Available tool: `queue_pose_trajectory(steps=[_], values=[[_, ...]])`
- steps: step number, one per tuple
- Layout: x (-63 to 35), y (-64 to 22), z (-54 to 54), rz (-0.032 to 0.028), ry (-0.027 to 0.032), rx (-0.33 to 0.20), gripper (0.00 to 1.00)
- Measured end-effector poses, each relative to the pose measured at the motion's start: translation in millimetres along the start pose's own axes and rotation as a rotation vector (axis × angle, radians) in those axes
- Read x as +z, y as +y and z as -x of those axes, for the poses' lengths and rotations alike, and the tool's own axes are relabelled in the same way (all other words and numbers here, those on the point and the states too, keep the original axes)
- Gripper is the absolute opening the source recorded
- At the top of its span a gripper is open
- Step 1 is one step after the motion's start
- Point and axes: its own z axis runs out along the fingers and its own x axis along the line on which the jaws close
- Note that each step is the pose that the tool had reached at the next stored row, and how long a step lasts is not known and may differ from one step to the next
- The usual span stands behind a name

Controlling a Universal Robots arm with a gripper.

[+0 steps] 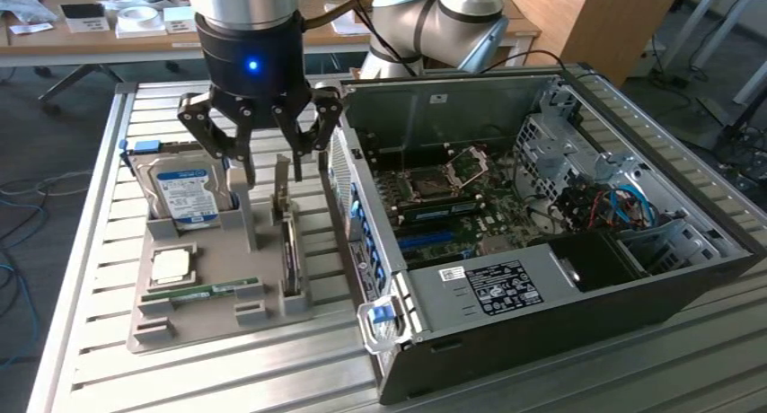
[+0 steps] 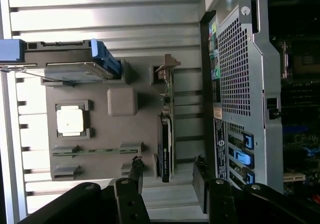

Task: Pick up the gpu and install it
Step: 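Pick up the gpu and move the gpu toward the slot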

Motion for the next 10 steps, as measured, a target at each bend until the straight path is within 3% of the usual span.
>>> queue_pose_trajectory(steps=[10], values=[[1.1,0.0,0.0,0.0001,0.0000,0.000,0.53]])
